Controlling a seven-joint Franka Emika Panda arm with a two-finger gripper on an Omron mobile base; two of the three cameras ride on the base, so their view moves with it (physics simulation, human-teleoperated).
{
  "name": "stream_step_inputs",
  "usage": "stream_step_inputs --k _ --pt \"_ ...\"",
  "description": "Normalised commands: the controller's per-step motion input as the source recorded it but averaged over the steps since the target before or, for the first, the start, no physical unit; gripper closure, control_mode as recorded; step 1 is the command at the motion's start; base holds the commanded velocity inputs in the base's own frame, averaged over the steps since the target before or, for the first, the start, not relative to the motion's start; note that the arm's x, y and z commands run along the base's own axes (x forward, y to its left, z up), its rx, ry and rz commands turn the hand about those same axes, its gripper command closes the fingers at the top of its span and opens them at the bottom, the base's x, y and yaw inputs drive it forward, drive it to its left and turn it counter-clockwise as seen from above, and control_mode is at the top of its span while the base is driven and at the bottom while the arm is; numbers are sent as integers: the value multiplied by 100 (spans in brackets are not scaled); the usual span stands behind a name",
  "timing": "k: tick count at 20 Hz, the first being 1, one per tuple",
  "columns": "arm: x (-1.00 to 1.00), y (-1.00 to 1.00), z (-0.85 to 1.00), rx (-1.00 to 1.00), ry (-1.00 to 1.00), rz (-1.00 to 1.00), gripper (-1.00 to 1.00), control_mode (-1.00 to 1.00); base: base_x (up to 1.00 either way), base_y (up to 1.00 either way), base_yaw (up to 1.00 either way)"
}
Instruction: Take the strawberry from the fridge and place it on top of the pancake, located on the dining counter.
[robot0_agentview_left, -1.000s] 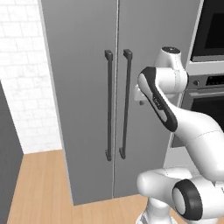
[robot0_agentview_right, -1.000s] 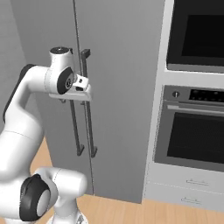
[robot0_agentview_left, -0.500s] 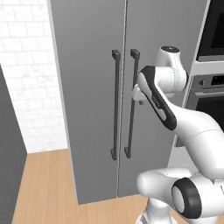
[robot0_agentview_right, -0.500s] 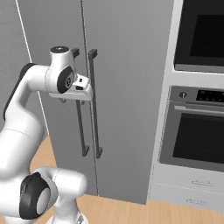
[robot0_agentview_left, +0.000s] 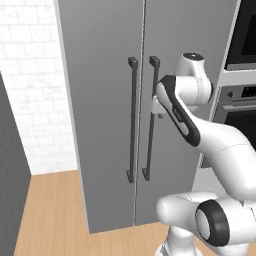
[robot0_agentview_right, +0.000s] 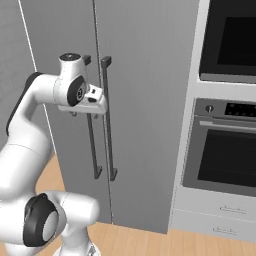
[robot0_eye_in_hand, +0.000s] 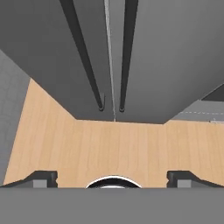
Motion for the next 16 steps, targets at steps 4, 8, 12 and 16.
stream_step_inputs --k 4,8,12,16 --pt "38 -5 -6 0 -34 8 -100 -100 0 0 0" --pt "8 -9 0 0 -34 1 -100 -100 0 0 0" --pt "13 -8 0 0 -14 0 -100 -100 0 0 0" --pt "33 -2 -4 0 -13 0 -100 -100 0 0 0"
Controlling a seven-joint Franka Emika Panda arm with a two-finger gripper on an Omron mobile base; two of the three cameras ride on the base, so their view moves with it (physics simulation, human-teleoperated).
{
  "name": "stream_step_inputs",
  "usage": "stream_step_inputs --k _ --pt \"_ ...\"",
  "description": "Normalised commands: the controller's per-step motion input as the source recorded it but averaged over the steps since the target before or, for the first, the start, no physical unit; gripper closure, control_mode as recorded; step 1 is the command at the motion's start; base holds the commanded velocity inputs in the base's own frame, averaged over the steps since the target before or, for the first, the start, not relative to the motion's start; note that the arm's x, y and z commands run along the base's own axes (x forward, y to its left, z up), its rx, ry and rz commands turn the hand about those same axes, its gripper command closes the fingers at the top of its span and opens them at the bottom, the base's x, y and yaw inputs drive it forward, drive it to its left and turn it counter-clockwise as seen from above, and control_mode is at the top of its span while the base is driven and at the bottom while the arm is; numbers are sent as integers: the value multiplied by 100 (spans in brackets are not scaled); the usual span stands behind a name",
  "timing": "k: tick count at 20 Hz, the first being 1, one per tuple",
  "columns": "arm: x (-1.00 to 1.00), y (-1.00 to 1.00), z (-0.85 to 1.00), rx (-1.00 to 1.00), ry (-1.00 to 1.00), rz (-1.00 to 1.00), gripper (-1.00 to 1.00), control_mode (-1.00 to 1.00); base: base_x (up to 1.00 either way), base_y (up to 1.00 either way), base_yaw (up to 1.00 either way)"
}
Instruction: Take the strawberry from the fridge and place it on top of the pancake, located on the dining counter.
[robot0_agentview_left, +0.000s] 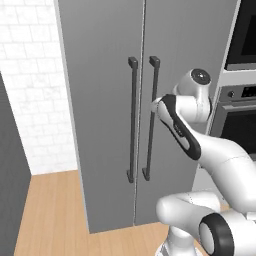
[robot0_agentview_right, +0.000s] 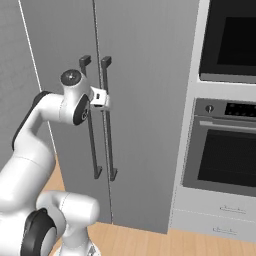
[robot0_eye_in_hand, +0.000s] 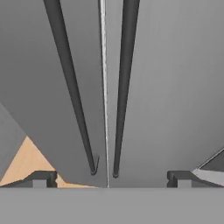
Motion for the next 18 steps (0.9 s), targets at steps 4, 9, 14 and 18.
stream_step_inputs --k 4,9,14,18 --pt "39 0 -14 0 -11 0 -100 -100 0 0 0" --pt "42 0 -24 0 -7 0 -100 -100 0 0 0" --pt "50 0 -25 0 -1 0 -100 -100 0 0 0" --pt "56 0 -18 0 0 0 -100 -100 0 0 0"
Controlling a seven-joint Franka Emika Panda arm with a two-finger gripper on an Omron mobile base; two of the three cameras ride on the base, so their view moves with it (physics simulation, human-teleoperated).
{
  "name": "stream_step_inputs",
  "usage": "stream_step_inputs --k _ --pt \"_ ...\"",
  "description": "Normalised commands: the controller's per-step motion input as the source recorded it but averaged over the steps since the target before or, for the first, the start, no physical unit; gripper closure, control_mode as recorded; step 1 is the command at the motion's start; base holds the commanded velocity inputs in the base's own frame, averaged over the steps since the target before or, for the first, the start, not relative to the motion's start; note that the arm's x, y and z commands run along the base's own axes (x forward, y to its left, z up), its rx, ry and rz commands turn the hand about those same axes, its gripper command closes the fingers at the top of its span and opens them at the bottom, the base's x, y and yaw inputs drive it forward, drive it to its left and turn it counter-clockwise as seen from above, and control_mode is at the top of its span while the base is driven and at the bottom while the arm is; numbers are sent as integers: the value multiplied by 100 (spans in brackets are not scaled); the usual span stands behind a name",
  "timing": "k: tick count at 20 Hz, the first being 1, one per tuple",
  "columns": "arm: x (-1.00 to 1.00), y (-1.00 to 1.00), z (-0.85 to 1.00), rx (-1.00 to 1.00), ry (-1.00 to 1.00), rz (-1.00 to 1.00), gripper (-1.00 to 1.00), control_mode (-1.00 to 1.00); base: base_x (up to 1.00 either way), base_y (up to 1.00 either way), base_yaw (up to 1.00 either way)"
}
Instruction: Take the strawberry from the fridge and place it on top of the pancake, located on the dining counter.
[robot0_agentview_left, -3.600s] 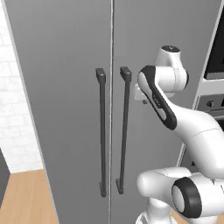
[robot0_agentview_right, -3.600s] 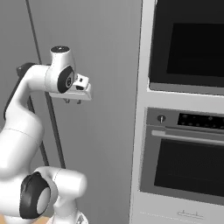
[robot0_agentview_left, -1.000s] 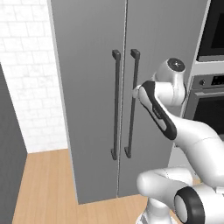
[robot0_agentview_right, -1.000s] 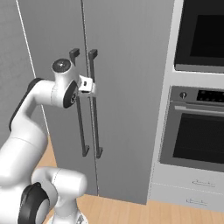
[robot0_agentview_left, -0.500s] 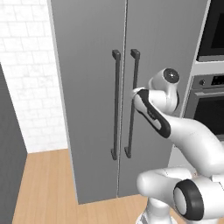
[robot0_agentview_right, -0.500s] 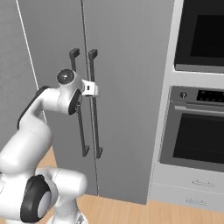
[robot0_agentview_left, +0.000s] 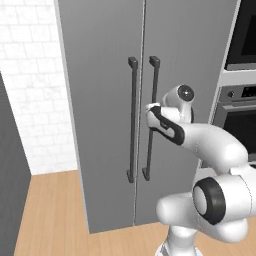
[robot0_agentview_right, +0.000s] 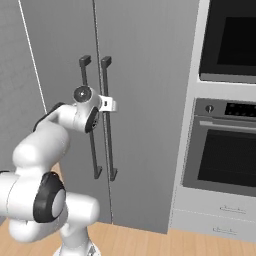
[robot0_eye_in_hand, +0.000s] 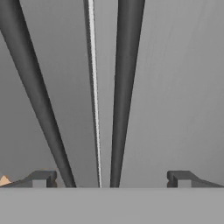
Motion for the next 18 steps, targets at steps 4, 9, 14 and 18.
stream_step_inputs --k 4,9,14,18 --pt "59 0 -25 0 0 0 -100 -100 0 0 0" --pt "55 0 -24 0 0 0 -100 -100 0 0 0" --pt "74 0 -26 0 0 0 -100 -100 0 0 0" --pt "64 0 -28 0 0 0 -100 -100 0 0 0"
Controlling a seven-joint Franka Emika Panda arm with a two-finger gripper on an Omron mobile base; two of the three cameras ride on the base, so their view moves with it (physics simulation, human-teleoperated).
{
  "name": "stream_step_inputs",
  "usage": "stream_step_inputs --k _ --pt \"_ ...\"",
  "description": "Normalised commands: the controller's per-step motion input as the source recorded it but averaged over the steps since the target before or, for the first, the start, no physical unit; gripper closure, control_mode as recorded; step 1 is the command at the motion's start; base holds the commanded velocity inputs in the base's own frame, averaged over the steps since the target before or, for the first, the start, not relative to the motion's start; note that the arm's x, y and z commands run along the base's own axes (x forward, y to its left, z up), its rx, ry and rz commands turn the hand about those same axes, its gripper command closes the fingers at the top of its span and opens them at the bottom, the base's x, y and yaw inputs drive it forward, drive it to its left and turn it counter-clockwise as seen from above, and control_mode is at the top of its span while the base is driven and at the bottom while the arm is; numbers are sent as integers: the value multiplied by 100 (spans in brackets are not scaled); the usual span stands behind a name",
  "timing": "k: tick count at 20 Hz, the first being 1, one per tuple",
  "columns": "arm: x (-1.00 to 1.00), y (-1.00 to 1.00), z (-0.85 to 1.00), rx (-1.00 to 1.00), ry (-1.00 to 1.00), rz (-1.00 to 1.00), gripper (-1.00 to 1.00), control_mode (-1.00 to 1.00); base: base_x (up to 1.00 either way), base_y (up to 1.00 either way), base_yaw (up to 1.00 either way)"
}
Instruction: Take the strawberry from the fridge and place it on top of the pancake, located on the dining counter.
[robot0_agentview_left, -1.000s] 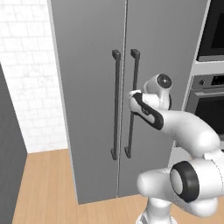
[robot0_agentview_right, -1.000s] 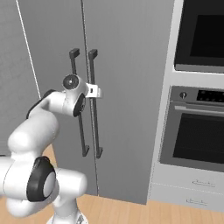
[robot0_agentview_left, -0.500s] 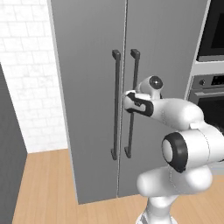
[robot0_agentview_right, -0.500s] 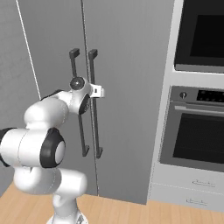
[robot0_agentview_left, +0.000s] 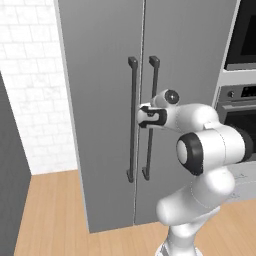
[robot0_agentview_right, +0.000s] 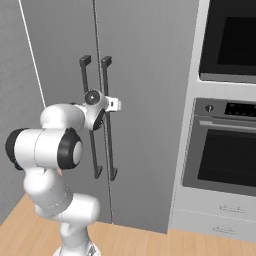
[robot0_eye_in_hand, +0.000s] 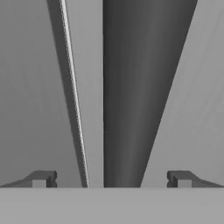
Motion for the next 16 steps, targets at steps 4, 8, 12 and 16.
stream_step_inputs --k 4,8,12,16 --pt "58 0 -29 0 0 0 -100 -100 0 0 0" --pt "49 4 -23 0 2 0 100 -100 0 0 0" --pt "-4 -9 -2 0 5 2 100 -100 0 0 0" --pt "-84 -8 5 0 -3 4 100 -100 0 0 0"
